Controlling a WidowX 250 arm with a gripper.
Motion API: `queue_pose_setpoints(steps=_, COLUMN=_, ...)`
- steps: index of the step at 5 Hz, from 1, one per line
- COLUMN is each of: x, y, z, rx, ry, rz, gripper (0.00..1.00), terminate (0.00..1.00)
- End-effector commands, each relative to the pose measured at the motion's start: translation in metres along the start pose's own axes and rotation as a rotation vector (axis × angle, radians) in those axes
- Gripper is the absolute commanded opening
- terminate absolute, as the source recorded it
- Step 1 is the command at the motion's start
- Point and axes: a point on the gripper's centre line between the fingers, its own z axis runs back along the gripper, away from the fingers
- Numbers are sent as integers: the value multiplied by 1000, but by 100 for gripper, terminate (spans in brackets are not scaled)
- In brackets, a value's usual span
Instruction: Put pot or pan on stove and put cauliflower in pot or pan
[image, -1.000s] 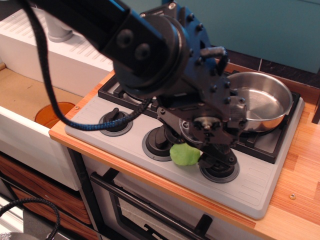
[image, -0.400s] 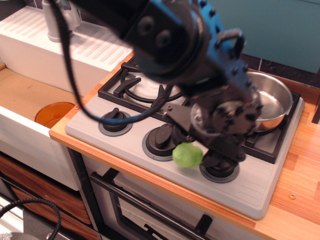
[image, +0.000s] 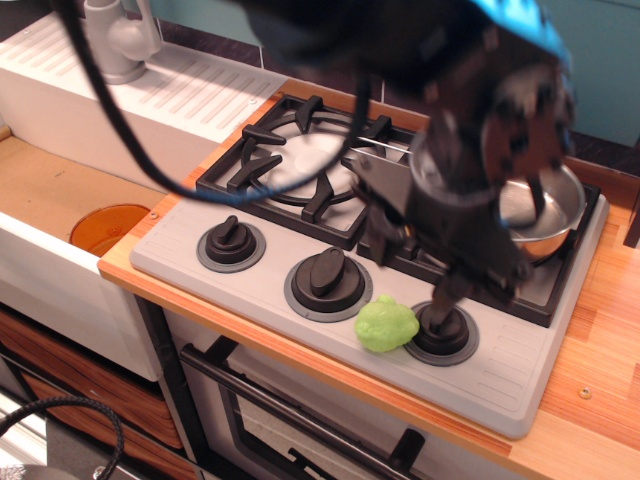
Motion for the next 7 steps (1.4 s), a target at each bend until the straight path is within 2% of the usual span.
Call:
queue_pose_setpoints(steps=1, x=20, y=14, z=12, rx=-9, ry=-48, rz=-10, gripper=0, terminate=0)
queue_pose_setpoints(steps=2, x=14, y=13, z=-2, rx=-6, ry=-61, rz=-7, gripper=100, terminate=0)
queue_pose_setpoints(steps=4, x=-3, y=-7, z=-23, rx=18, ry=-105, rz=14, gripper=100, terminate=0)
queue_pose_setpoints(steps=5, x=-3, y=-21, z=-33, rx=39, ry=-112, rz=27, gripper=100, terminate=0)
queue_pose_setpoints(steps=7, x=-21, y=-20, z=-50, rx=69, ry=-158, rz=20, gripper=100, terminate=0)
